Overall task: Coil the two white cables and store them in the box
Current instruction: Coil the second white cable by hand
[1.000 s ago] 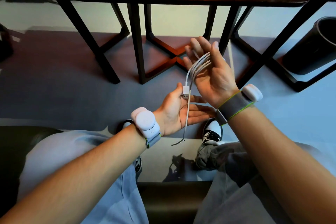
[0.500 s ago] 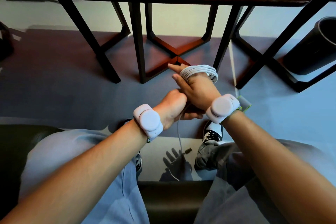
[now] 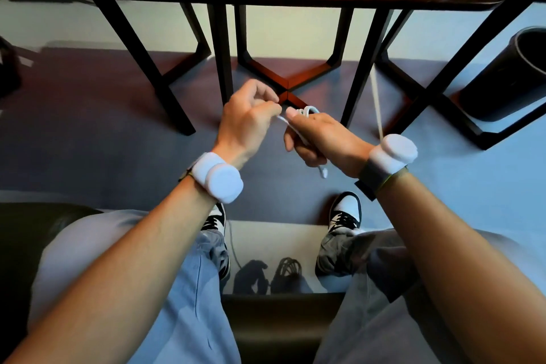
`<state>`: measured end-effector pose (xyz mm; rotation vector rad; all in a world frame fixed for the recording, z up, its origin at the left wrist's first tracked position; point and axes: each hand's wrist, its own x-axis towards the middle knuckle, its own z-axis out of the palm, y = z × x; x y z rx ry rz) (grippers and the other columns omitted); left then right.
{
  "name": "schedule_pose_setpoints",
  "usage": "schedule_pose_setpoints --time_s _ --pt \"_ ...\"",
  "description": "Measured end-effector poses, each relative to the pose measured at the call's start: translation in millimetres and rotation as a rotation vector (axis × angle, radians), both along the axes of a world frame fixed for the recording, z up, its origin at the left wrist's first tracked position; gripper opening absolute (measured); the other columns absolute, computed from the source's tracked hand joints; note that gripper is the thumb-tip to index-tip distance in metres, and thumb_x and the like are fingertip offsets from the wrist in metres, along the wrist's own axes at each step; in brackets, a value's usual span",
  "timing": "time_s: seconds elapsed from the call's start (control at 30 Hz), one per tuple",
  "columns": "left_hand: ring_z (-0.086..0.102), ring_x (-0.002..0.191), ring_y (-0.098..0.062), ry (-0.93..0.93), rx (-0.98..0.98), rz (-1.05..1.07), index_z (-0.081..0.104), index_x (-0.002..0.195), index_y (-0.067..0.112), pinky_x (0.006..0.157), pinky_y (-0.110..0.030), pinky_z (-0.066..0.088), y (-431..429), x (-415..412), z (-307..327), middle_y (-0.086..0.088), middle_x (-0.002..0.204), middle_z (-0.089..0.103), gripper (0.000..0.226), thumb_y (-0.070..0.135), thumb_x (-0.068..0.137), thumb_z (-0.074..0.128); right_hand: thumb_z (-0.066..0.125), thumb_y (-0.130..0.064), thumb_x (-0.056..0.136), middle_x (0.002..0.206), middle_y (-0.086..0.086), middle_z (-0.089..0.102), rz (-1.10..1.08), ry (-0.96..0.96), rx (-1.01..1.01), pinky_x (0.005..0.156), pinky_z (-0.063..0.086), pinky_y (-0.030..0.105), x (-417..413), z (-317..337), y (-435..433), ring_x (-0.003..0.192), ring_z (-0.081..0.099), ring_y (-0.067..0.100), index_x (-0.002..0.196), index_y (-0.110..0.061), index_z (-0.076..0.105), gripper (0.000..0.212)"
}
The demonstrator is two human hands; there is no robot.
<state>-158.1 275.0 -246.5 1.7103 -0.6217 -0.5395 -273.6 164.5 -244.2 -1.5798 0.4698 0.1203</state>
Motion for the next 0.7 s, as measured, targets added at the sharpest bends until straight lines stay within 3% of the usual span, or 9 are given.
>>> schedule_pose_setpoints --time_s 0.07,0.1,0.2,0.3,0.37,0.47,0.57,0.63,0.7 --pt "0.052 0.062 -0.007 0.121 -0.194 -0.163 0.055 0.098 0.009 0.062 -0.020 0.041 2.2 0.1 7.1 -0.001 0.069 0.054 0.031 0.008 0.066 0.055 0.034 -0.048 0.101 0.040 -0.001 0.028 0.057 -0.048 0.312 0.045 0.013 0.029 -1.3 6.4 -2.8 0.035 0.018 0.014 0.070 -0.007 0.050 0.054" --pt "0.054 0.074 -0.008 0.164 -0.249 -0.251 0.051 0.105 0.006 0.069 -0.019 0.043 3.1 -2.2 8.4 -0.004 0.082 0.055 0.044 0.002 0.062 0.051 0.037 -0.045 0.100 0.040 -0.002 0.026 0.084 -0.085 0.440 0.046 0.009 0.030 -2.6 8.6 -4.0 0.034 0.015 0.012 0.069 -0.008 0.047 0.049" --pt "0.056 0.107 -0.015 0.156 -0.207 -0.481 0.044 0.128 -0.001 0.095 -0.028 0.045 4.0 -10.4 5.7 -0.005 0.110 0.057 0.075 -0.009 0.054 0.044 0.043 -0.025 0.096 0.039 -0.006 0.028 0.156 -0.218 0.648 0.046 0.006 0.033 -7.8 12.0 -6.4 0.031 0.018 0.008 0.067 -0.011 0.043 0.032" --pt "0.063 0.095 -0.009 0.078 -0.141 -0.554 0.048 0.129 -0.002 0.084 -0.026 0.054 3.2 -17.2 2.3 0.000 0.100 0.060 0.069 -0.028 0.065 0.047 0.043 -0.023 0.093 0.039 -0.007 0.036 0.177 -0.217 0.737 0.046 0.010 0.033 -11.2 13.9 -6.9 0.029 0.028 0.006 0.068 -0.013 0.045 0.028" --pt "0.063 0.087 -0.003 -0.054 -0.095 -0.465 0.058 0.116 0.007 0.081 -0.023 0.051 1.2 -17.8 2.7 0.005 0.094 0.064 0.052 -0.020 0.072 0.059 0.040 -0.026 0.095 0.041 -0.005 0.040 0.169 -0.192 0.761 0.043 0.016 0.029 -11.5 14.6 -6.8 0.030 0.034 0.007 0.070 -0.012 0.045 0.028" --pt "0.068 0.076 -0.012 -0.177 0.031 -0.336 0.065 0.090 0.030 0.075 -0.031 0.055 2.2 -13.4 3.8 0.015 0.070 0.065 0.026 0.018 0.068 0.060 0.038 -0.025 0.098 0.045 0.000 0.044 0.138 -0.155 0.656 0.044 0.033 0.026 -9.1 13.1 -3.8 0.035 0.040 0.013 0.071 -0.011 0.046 0.032" --pt "0.072 0.075 -0.021 -0.318 0.168 -0.336 0.070 0.093 0.028 0.076 -0.041 0.058 5.2 -10.2 -0.1 0.010 0.064 0.066 0.036 0.012 0.070 0.047 0.047 -0.023 0.100 0.049 0.006 0.051 0.019 -0.064 0.418 0.046 0.039 0.027 -4.6 8.0 0.6 0.039 0.046 0.018 0.071 -0.008 0.051 0.033" --pt "0.069 0.083 -0.021 -0.476 0.280 -0.340 0.071 0.099 0.026 0.077 -0.036 0.055 6.8 -8.6 -3.1 0.008 0.076 0.071 0.043 0.012 0.071 0.042 0.054 -0.023 0.099 0.054 0.006 0.057 -0.078 -0.031 0.191 0.043 0.044 0.025 -3.7 3.0 1.2 0.041 0.051 0.016 0.078 -0.005 0.057 0.028" --pt "0.066 0.089 -0.024 -0.509 0.367 -0.351 0.070 0.099 0.024 0.078 -0.036 0.053 5.9 -6.8 -6.8 0.004 0.086 0.073 0.036 0.011 0.077 0.045 0.059 -0.023 0.098 0.059 0.005 0.060 -0.139 -0.034 0.051 0.043 0.045 0.023 -4.6 -0.2 1.1 0.046 0.053 0.013 0.088 -0.003 0.061 0.022"
